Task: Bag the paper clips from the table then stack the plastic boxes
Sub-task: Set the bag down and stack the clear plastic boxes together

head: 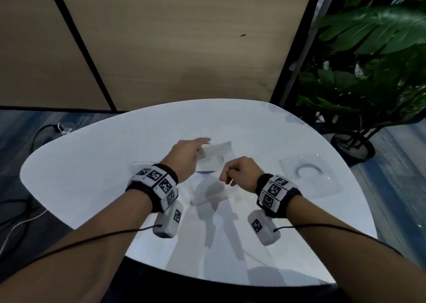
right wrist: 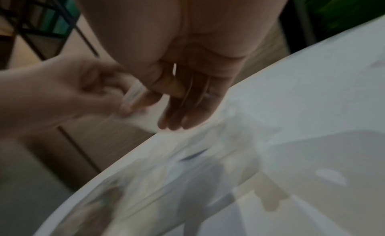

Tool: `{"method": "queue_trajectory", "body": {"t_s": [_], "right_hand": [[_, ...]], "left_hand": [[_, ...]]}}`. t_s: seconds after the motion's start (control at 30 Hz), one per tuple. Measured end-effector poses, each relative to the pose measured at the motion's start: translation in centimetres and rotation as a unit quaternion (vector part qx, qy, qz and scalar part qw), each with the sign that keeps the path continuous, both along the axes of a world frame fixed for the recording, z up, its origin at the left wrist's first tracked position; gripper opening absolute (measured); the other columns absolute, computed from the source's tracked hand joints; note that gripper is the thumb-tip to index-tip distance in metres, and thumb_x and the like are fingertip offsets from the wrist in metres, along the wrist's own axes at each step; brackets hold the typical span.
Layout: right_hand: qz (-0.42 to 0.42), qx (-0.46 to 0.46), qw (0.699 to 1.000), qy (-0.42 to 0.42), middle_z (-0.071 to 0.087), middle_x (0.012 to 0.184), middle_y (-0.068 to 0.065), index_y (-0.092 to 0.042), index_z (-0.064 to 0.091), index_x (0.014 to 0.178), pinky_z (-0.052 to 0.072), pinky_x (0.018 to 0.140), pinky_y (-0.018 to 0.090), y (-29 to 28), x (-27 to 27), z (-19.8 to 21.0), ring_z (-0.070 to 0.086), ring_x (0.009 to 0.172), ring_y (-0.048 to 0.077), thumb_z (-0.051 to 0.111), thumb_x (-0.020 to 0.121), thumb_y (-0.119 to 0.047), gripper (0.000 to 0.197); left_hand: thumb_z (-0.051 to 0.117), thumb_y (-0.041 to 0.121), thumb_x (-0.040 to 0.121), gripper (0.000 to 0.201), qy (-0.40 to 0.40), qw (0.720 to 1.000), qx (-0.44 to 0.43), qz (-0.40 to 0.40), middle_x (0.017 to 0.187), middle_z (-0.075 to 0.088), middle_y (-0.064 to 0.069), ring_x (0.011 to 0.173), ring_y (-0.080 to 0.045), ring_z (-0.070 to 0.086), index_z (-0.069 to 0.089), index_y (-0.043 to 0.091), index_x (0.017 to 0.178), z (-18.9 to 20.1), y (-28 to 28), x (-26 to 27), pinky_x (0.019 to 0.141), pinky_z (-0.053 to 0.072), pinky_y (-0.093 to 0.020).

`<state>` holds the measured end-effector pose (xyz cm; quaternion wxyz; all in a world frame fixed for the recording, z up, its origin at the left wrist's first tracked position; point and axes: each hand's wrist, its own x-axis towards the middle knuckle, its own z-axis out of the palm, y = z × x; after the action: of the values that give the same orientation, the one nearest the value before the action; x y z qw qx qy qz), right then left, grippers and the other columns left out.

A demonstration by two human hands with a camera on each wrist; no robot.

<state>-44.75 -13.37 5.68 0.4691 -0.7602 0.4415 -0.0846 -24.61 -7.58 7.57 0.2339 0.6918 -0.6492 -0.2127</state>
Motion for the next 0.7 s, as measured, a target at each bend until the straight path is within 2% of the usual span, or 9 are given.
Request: {"method": "queue_trajectory", "body": {"t_s": [0.07,0.13,0.17,0.23,0.33,0.43,0.5,0.57,0.7], "right_hand": [[-0.076,-0.064,0.995,0.033,0.072,0.07,0.01,-0.018,0.069,0.059,0.06,0.072,0.041,-2.5,-3.4,0.2,0.068,0.066,0.02,0.04,0.077,0.005,0.041],[-0.129,-0.137,0.974,0.127,0.073,0.077,0.007,-0.025,0.068,0.062,0.057,0.073,0.034,-4.7,-7.0,-0.4,0.069,0.076,0.024,0.046,0.08,-0.002,0.036],[-0.147,-0.159,0.959,0.183,0.074,0.089,0.008,-0.026,0.07,0.072,0.055,0.077,0.032,-5.6,-8.9,-1.1,0.068,0.086,0.027,0.05,0.083,-0.006,0.03],[-0.172,-0.178,0.92,0.305,0.061,0.121,0.012,-0.024,0.068,0.108,0.049,0.092,0.037,-6.9,-12.3,-2.9,0.057,0.11,0.033,0.06,0.086,-0.02,0.024],[-0.255,-0.123,0.861,0.422,0.031,0.145,0.014,-0.027,0.035,0.143,0.038,0.105,0.051,-7.7,-16.1,-5.2,0.035,0.131,0.038,0.071,0.07,-0.062,0.088],[-0.314,-0.058,0.851,0.417,0.008,0.158,0.016,-0.032,0.009,0.151,0.026,0.111,0.062,-8.2,-17.6,-5.9,0.012,0.144,0.042,0.068,0.049,-0.084,0.129],[-0.321,-0.021,0.854,0.408,0.01,0.157,0.018,-0.033,0.008,0.151,0.026,0.11,0.064,-8.2,-17.8,-5.9,0.011,0.144,0.046,0.065,0.04,-0.088,0.136],[-0.316,0.004,0.856,0.409,0.02,0.151,0.019,-0.031,0.013,0.15,0.032,0.107,0.063,-8.2,-17.7,-5.7,0.024,0.139,0.048,0.06,0.032,-0.091,0.14],[-0.312,0.009,0.852,0.421,0.03,0.129,0.018,-0.033,0.019,0.147,0.04,0.099,0.057,-8.3,-17.5,-5.2,0.04,0.124,0.048,0.064,0.024,-0.091,0.143]], "left_hand": [[0.045,0.003,0.093,0.039,-0.046,0.995,0.06,-0.062,0.104,0.063,-0.004,0.095,-0.025,0.06,0.067,0.027,0.116,-1.6,-0.1,-0.7,0.094,0.047,-0.031],[0.047,0.009,0.096,0.029,-0.077,0.984,0.122,-0.104,0.1,0.057,-0.003,0.092,-0.024,0.057,0.072,0.022,0.103,-2.5,-0.1,-1.1,0.091,0.048,-0.032],[0.05,0.013,0.096,0.025,-0.087,0.98,0.138,-0.113,0.104,0.059,-0.004,0.096,-0.023,0.06,0.073,0.017,0.106,-2.8,-0.2,-1.2,0.091,0.049,-0.032],[0.054,0.02,0.096,0.022,-0.091,0.978,0.146,-0.115,0.112,0.063,-0.004,0.103,-0.022,0.061,0.071,0.013,0.108,-3.3,-0.4,-1.3,0.092,0.048,-0.031],[0.051,0.023,0.098,0.019,-0.06,0.978,0.17,-0.103,0.104,0.064,0.004,0.092,-0.017,0.057,0.064,0.013,0.109,-4.0,-0.8,-1.5,0.084,0.043,-0.024],[0.047,0.024,0.099,0.014,-0.021,0.973,0.214,-0.085,0.096,0.062,0.006,0.08,-0.013,0.055,0.06,0.019,0.103,-4.4,-1.6,-1.7,0.073,0.044,-0.023],[0.047,0.029,0.098,0.012,-0.004,0.969,0.238,-0.06,0.091,0.06,0.007,0.077,-0.012,0.056,0.057,0.023,0.099,-4.6,-2.5,-1.4,0.063,0.041,-0.021],[0.046,0.028,0.097,0.011,-0.003,0.968,0.248,-0.038,0.088,0.059,0.003,0.079,-0.017,0.055,0.056,0.024,0.103,-4.8,-3.1,-0.9,0.061,0.04,-0.023],[0.047,0.01,0.091,0.044,-0.062,0.972,0.224,-0.038,0.078,0.057,0.001,0.082,-0.023,0.057,0.047,0.026,0.132,-5.5,-3.5,0.0,0.072,0.046,-0.03]]}}
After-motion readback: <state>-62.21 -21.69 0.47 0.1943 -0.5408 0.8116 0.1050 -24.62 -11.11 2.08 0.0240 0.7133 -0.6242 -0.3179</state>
